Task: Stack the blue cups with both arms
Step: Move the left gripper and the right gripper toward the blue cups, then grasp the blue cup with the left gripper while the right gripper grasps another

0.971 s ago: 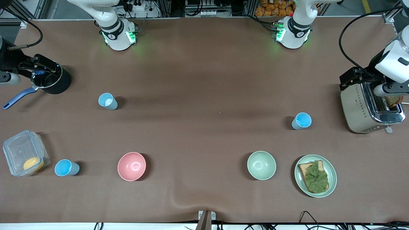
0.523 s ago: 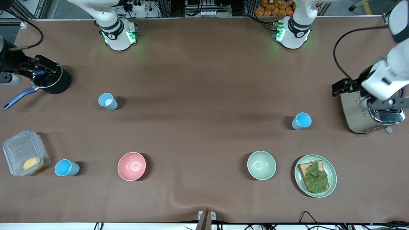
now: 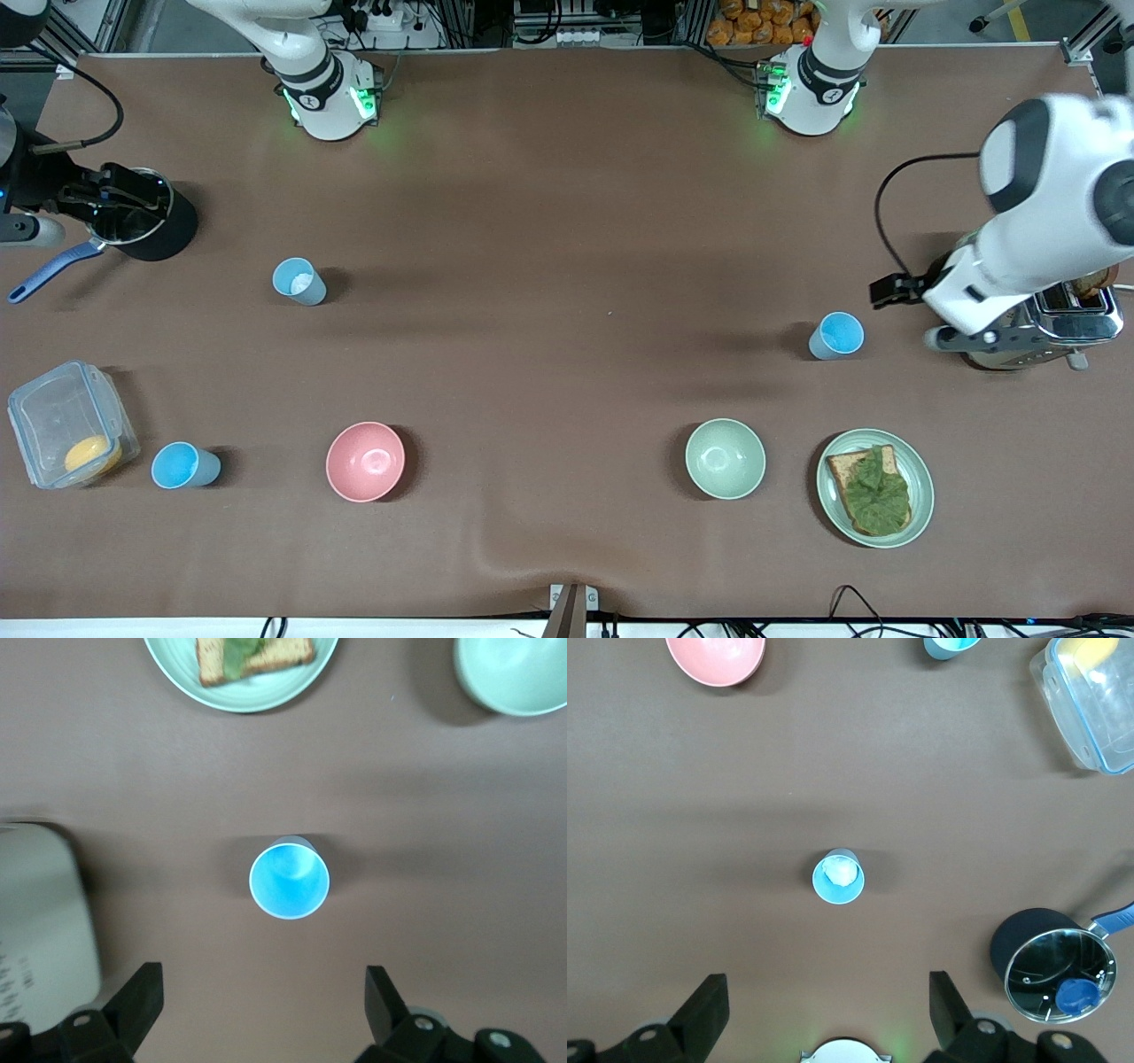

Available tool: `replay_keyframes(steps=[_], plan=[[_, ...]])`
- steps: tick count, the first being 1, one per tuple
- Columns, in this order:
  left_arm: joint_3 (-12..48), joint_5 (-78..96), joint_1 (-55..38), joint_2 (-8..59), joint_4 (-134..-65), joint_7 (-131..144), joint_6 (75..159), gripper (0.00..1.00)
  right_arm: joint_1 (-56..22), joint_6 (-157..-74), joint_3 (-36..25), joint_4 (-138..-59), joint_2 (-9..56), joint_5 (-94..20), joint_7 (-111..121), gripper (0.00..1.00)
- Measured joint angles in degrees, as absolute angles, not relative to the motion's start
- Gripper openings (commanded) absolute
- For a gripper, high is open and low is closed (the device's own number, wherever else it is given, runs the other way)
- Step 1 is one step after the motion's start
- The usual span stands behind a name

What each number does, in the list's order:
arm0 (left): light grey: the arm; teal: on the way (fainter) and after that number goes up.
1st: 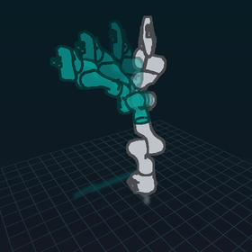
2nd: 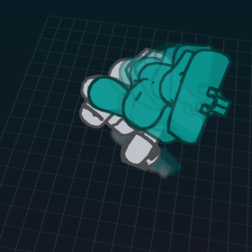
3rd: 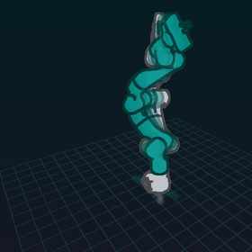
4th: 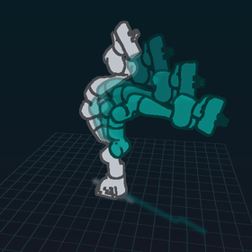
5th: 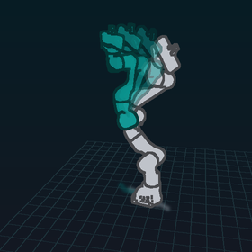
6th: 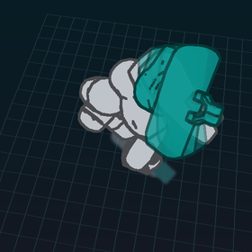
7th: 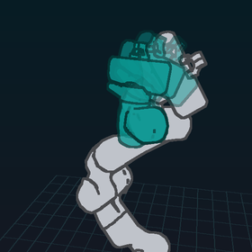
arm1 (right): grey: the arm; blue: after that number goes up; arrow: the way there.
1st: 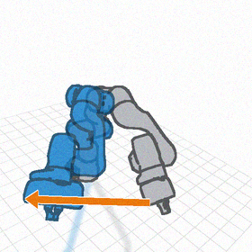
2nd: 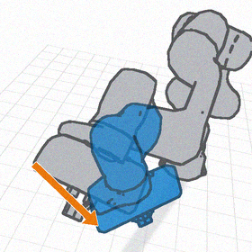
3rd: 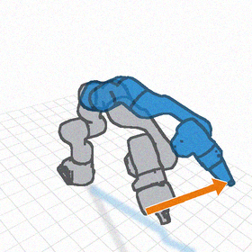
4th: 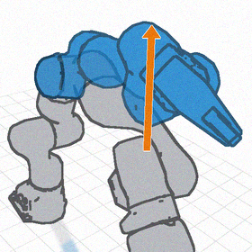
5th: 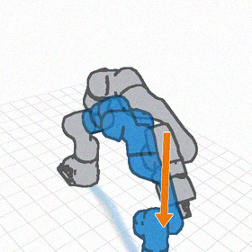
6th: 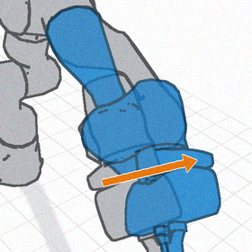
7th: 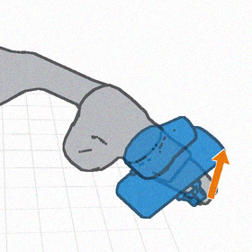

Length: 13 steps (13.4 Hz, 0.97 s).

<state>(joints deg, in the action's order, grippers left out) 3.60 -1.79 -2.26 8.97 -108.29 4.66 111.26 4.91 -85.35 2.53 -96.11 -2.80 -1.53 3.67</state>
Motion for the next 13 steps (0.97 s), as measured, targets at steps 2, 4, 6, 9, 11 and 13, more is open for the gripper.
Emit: replay_keyframes(steps=[2, 4, 6, 9, 11, 13], plan=[[3.6, -1.79, -2.25, 9.28, -113.63, 4.66, 118.63, 1.0, 4.98, -87.08, 2.52, -97.75, -2.82, -1.53, 3.67, 1.0], [3.56, -1.8, -1.79, 10.07, -116.91, 4.67, 123.53, 1.0, 5.34, -89.28, 2.47, -100.35, -2.8, -1.53, 3.67, 1.0], [3.54, -1.8, -0.88, 11.46, -117.76, 4.66, 125.67, 1.0, 5.72, -92.65, 2.35, -104.06, -2.77, -1.53, 3.67, 1.0], [3.54, -1.8, -0.48, 13.97, -117.88, 4.67, 128.52, 1.0, 6.13, -101.2, 2.34, -111.43, -2.65, -1.53, 3.67, 1.0], [3.53, -1.8, 0.39, 16.08, -118.27, 4.67, 131.77, 1.0, 6.43, -107.76, 2.34, -116.98, -2.57, -1.53, 3.67, 1.0], [3.52, -1.8, 1.15, 17.37, -119.84, 4.66, 134.93, 1.0, 7.06, -113.41, 2.32, -121.7, -2.45, -1.53, 3.67, 1.0]])
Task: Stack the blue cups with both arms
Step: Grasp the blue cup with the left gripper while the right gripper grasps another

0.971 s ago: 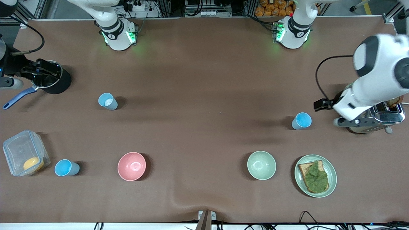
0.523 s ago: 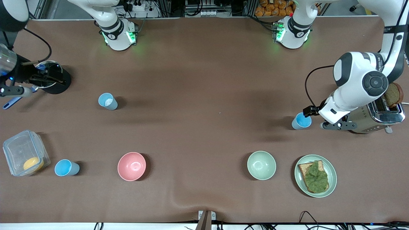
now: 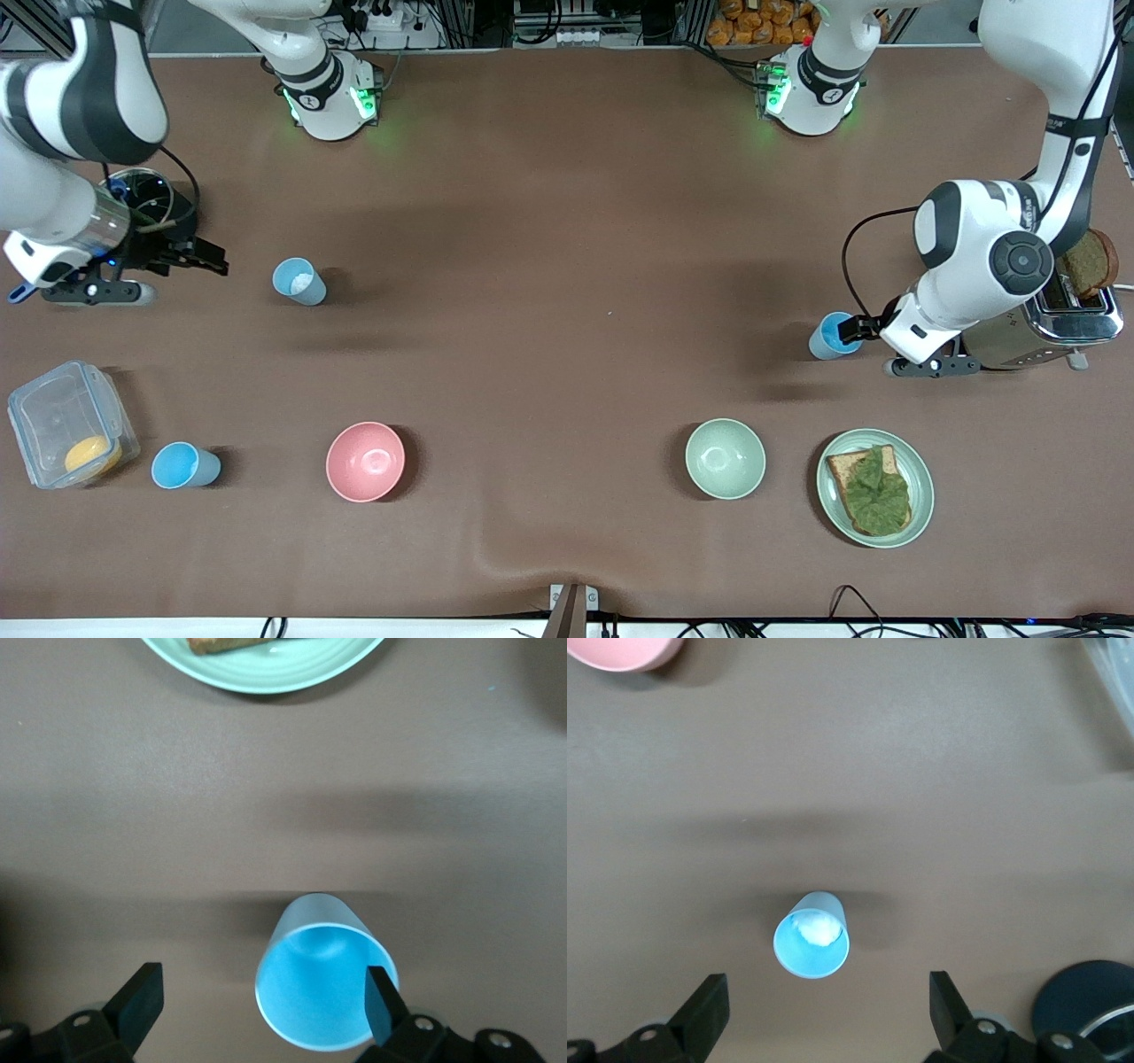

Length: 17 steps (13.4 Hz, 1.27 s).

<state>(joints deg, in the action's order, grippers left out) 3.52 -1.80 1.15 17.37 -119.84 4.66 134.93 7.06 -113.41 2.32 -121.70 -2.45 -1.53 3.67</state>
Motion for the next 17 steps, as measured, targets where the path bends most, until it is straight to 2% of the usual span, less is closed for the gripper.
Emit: replay_keyframes(steps=[3, 4, 6, 7, 9, 17], plan=[[3.54, -1.8, 1.28, 17.67, -123.11, 4.66, 138.73, 0.98, 7.22, -121.4, 2.28, -128.4, -1.9, -1.53, 3.67, 1.0], [3.54, -1.8, 1.41, 17.68, -123.67, 4.66, 139.18, 0.92, 7.23, -123.53, 2.28, -130.06, -1.33, -1.53, 3.67, 1.0], [3.54, -1.8, 1.63, 17.71, -124.19, 4.66, 139.34, 0.65, 7.36, -126.8, 2.27, -131.67, 1.06, -1.53, 3.67, 1.0], [3.54, -1.8, 1.66, 17.73, -124.34, 4.66, 139.35, 0.46, 7.51, -127.86, 2.27, -131.91, 2.31, -1.53, 3.67, 1.0], [3.6, -1.8, 1.65, 17.95, -124.51, 4.66, 139.35, 0.0, 7.92, -129.78, 2.26, -132.5, 4.09, -1.53, 3.68, 1.0], [4.09, -1.8, 1.52, 18.05, -122.66, 4.66, 139.99, 0.0, 8.05, -132.82, 2.27, -137.69, 4.44, -1.54, 3.69, 1.0]])
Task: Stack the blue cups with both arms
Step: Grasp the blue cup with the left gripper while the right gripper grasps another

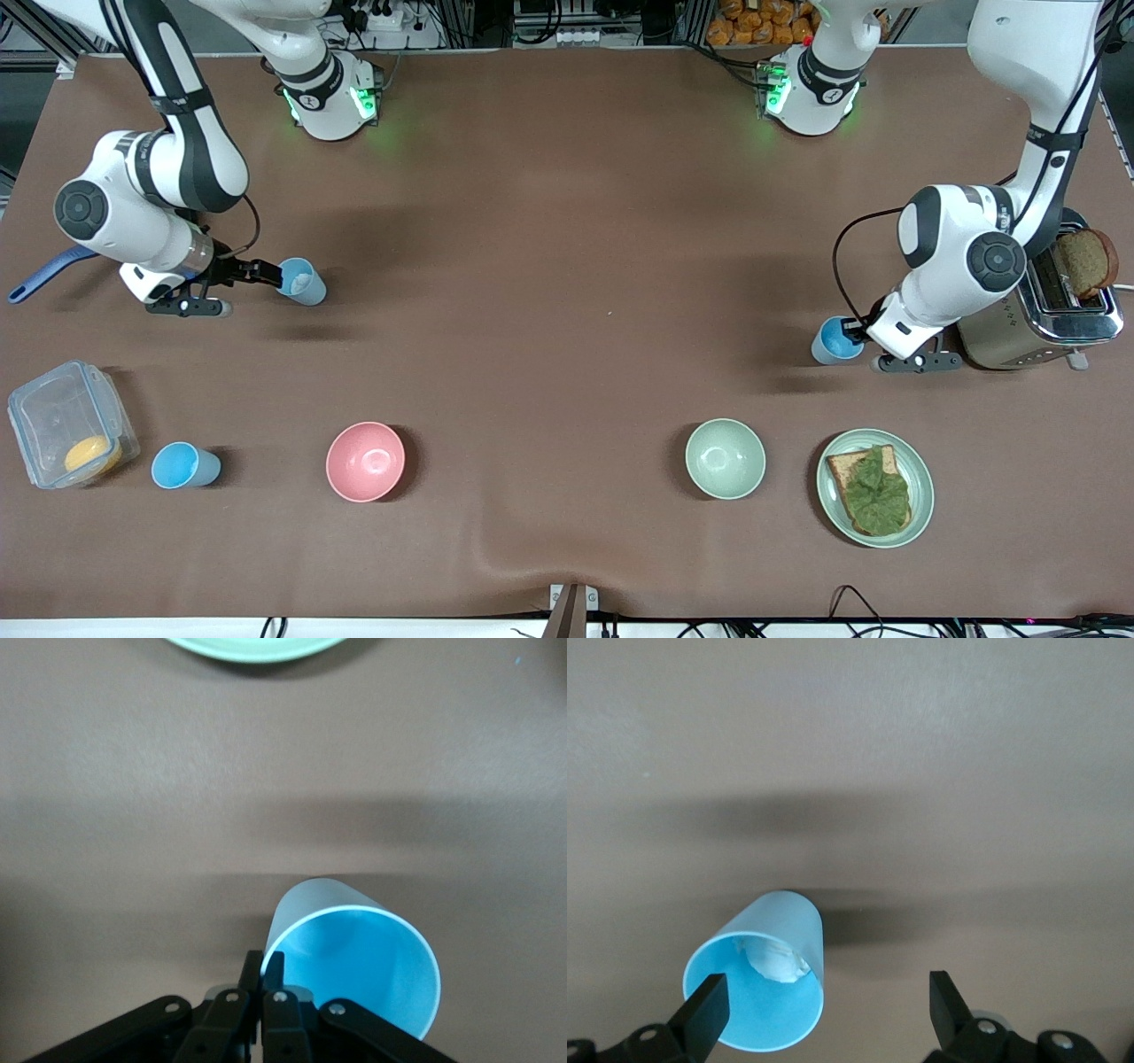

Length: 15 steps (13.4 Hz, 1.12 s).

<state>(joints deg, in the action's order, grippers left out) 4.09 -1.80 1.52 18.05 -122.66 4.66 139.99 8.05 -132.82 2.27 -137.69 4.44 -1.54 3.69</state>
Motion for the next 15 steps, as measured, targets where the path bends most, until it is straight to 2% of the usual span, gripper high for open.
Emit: replay_keyframes(steps=[6, 9, 12, 15], plan=[[5.6, -1.8, 1.55, 14.33, -120.92, 4.6, 139.15, 0.0, 8.05, -133.26, 2.28, -140.42, 4.44, -1.54, 3.69, 1.0], [7.05, -1.8, 1.49, 13.09, -116.66, 4.64, 132.45, 0.0, 8.05, -134.39, 2.28, -141.18, 4.75, -1.54, 3.69, 1.0], [8.53, -0.96, 1.48, 13.01, -111.99, 4.75, 127.94, 0.0, 8.05, -135.73, 2.28, -141.62, 6.22, -1.54, 3.69, 0.71], [10.43, -0.73, 1.46, 12.27, -109.25, 7.23, 123.13, 0.0, 8.06, -136.24, 2.28, -141.63, 7.42, -1.95, 3.68, 0.33]])
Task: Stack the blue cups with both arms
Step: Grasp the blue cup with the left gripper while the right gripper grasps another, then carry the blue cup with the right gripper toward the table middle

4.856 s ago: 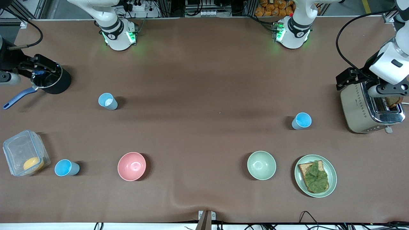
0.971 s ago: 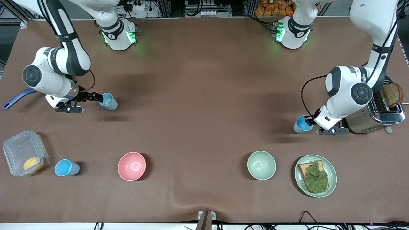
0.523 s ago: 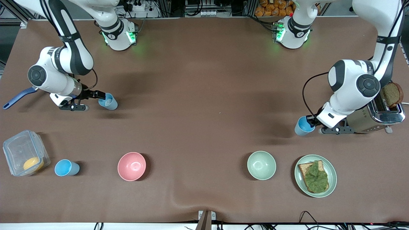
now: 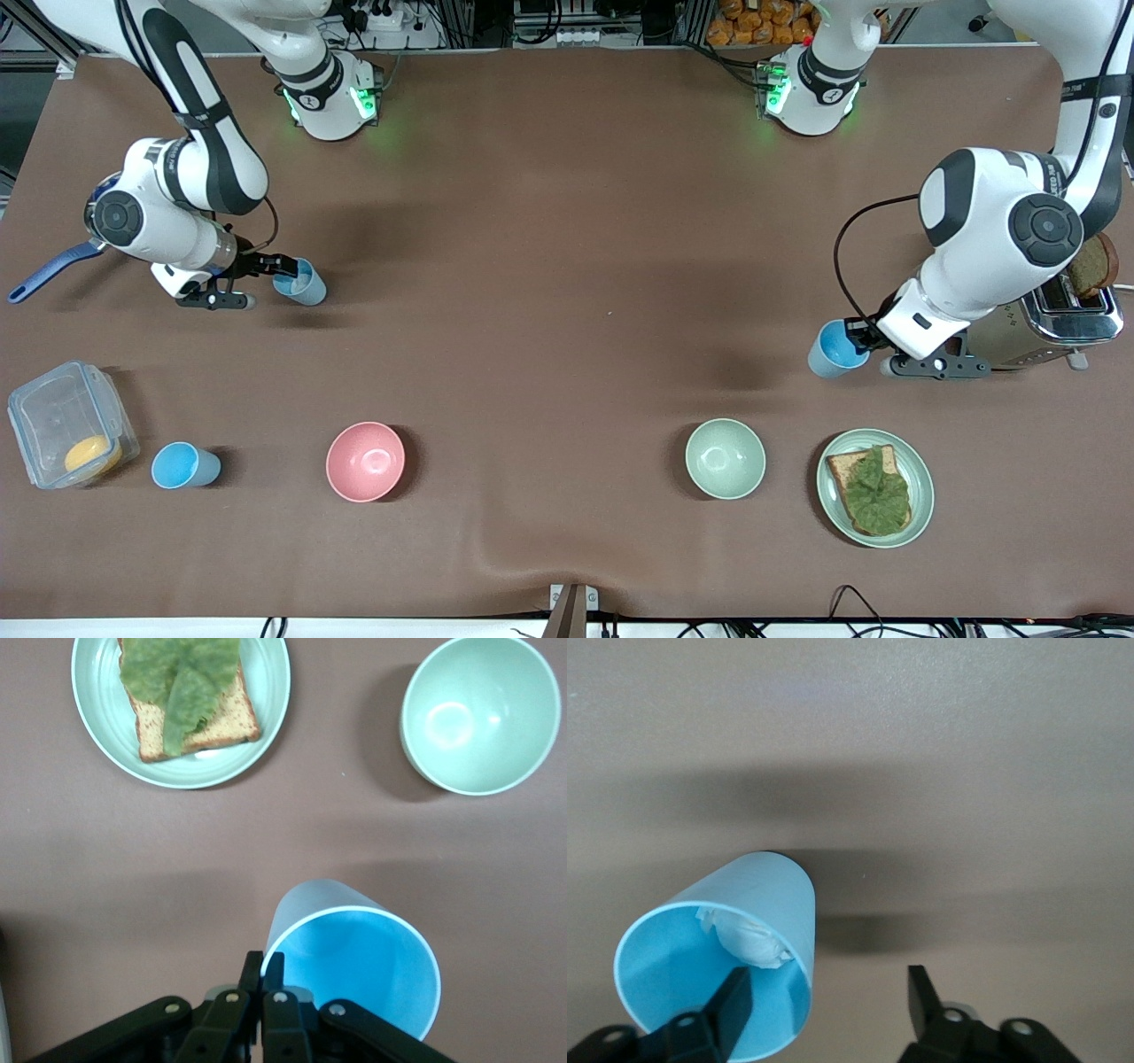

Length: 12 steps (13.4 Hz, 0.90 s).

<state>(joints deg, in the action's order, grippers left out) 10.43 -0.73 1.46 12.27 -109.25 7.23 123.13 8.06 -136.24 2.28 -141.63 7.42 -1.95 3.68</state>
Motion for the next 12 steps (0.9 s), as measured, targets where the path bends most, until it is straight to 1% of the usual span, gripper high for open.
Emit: replay_keyframes(steps=[2, 3, 4, 5, 7, 10, 12], plan=[[10.84, -0.72, 1.49, 10.16, -107.54, 7.72, 117.7, 0.0, 8.06, -136.23, 2.29, -141.61, 7.54, -2.23, 3.68, 0.12], [10.84, -0.72, 1.52, 8.88, -106.32, 7.74, 114.54, 0.0, 8.07, -136.2, 2.29, -141.61, 7.55, -2.28, 3.68, 0.04], [10.84, -0.72, 1.56, 7.66, -104.81, 7.74, 111.21, 0.0, 8.07, -136.2, 2.3, -141.6, 7.55, -2.32, 3.68, 0.0], [10.84, -0.72, 1.57, 6.76, -103.13, 7.74, 108.68, 0.0, 8.07, -136.2, 2.33, -141.57, 7.55, -2.35, 3.68, 0.0], [10.92, -0.72, 1.48, 6.06, -100.47, 7.74, 106.36, 0.0, 8.06, -135.9, 2.71, -141.2, 7.41, -3.02, 3.68, 0.0], [11.5, -0.55, 1.46, 6.36, -99.44, 7.74, 106.21, 0.0, 7.6, -135.7, 3.27, -140.8, 7.45, -4.08, 3.67, 0.0], [11.65, 0.57, 1.46, 6.38, -98.77, 7.74, 106.21, 0.0, 6.24, -133.53, 3.6, -139.09, 7.46, -6.14, 3.64, 0.0]])
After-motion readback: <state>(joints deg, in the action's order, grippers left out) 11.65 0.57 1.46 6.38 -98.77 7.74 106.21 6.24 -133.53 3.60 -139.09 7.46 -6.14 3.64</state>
